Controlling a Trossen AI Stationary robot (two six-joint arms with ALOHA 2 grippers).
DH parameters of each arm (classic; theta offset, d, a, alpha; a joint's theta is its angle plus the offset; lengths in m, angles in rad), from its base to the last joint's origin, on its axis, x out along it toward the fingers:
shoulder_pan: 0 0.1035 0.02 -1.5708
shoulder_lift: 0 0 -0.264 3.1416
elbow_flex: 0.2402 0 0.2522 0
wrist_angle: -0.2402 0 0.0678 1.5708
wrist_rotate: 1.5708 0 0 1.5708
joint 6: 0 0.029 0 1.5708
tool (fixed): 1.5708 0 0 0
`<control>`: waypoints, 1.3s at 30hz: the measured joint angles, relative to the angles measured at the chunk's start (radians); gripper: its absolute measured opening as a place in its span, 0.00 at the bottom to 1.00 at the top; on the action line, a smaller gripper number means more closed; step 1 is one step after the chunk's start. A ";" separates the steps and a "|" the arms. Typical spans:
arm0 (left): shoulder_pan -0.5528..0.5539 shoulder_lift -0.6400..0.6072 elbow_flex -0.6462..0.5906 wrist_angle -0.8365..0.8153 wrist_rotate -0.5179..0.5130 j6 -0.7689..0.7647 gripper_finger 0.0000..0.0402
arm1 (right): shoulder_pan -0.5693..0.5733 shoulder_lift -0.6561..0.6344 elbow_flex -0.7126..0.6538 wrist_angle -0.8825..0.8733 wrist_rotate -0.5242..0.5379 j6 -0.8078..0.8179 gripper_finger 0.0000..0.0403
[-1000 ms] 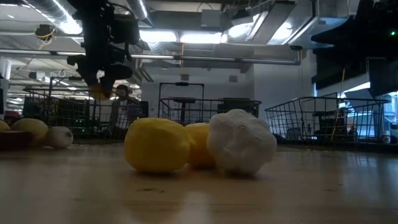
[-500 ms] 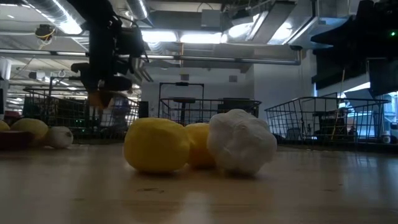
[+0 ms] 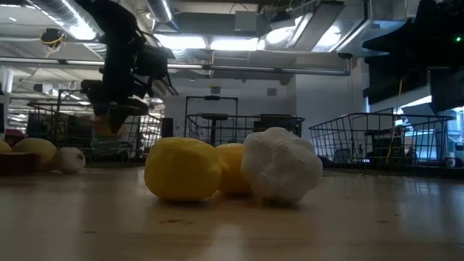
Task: Sort produce into baskets
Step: Put the yellow lemon into the left gold wire basket
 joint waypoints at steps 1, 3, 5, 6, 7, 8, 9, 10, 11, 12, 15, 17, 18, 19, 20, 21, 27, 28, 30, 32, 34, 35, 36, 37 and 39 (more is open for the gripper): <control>0.001 0.000 0.000 0.000 0.000 0.005 0.64 | 0.000 0.000 0.000 0.000 0.000 0.000 0.54; 0.001 0.000 0.000 0.002 0.000 0.018 0.65 | 0.000 0.000 0.000 0.000 0.000 0.000 0.54; 0.001 0.000 0.000 0.003 0.000 0.018 0.66 | 0.000 0.000 0.000 0.000 0.000 0.000 0.54; 0.001 0.000 0.000 0.003 0.000 0.019 0.66 | 0.000 0.000 0.000 0.000 0.000 0.000 0.54; 0.001 0.000 0.000 0.003 0.000 0.019 0.66 | 0.000 0.000 0.000 0.000 0.000 0.000 0.54; 0.000 -0.001 0.000 0.004 0.000 0.022 0.66 | 0.000 0.000 0.000 0.000 0.000 0.000 0.54; -0.002 -0.003 0.000 0.004 0.000 0.027 0.66 | 0.000 0.000 0.000 0.000 0.000 0.000 0.54; -0.005 -0.007 0.000 0.006 0.000 0.032 0.65 | 0.000 0.000 0.000 0.000 0.000 0.000 0.54; -0.008 -0.013 0.000 0.008 -0.001 0.033 0.65 | 0.000 0.000 0.000 0.000 0.000 0.000 0.54; -0.012 -0.023 0.000 0.008 -0.001 0.034 0.65 | 0.000 0.000 0.000 0.000 0.000 0.000 0.54; -0.031 -0.070 0.000 0.013 -0.002 0.041 0.65 | 0.000 0.000 0.000 -0.001 0.000 0.000 0.54; -0.050 -0.113 0.000 0.022 -0.002 0.041 0.65 | 0.000 0.000 0.000 -0.001 0.000 0.000 0.54; -0.063 -0.137 0.000 0.030 -0.003 0.041 0.65 | 0.000 0.000 0.000 -0.001 0.000 0.000 0.54; -0.076 -0.161 0.000 0.042 -0.002 0.042 0.65 | 0.000 0.000 0.000 -0.001 0.000 0.000 0.54; -0.091 -0.185 0.000 0.057 0.005 0.051 0.65 | 0.000 0.000 0.000 -0.001 0.000 0.000 0.54; -0.108 -0.209 0.000 0.075 0.016 0.058 0.64 | 0.000 0.000 0.000 -0.001 0.000 0.000 0.54; -0.215 -0.316 0.000 0.245 0.126 0.105 0.63 | 0.000 0.000 0.000 -0.008 0.000 -0.001 0.54; -0.235 -0.325 0.000 0.280 0.138 0.123 0.63 | 0.000 0.000 0.000 -0.009 0.000 -0.001 0.54; -0.277 -0.332 0.000 0.356 0.167 0.162 0.63 | 0.000 0.000 0.000 -0.014 0.000 -0.001 0.54; -0.316 -0.327 0.000 0.425 0.201 0.210 0.63 | 0.000 0.000 0.000 -0.018 0.000 -0.001 0.54; -0.355 -0.314 0.000 0.500 0.237 0.258 0.63 | 0.000 0.000 0.000 -0.022 0.000 -0.001 0.54; -0.374 -0.305 0.000 0.536 0.254 0.280 0.63 | 0.000 0.000 0.000 -0.023 0.000 -0.001 0.54; -0.391 -0.295 0.000 0.564 0.267 0.300 0.63 | 0.000 0.000 0.000 -0.023 0.000 -0.001 0.54; -0.409 -0.285 0.000 0.595 0.275 0.316 0.63 | 0.000 0.000 0.000 -0.023 0.000 -0.001 0.54; -0.442 -0.262 0.000 0.657 0.284 0.342 0.63 | 0.000 0.000 0.000 -0.025 0.000 -0.001 0.54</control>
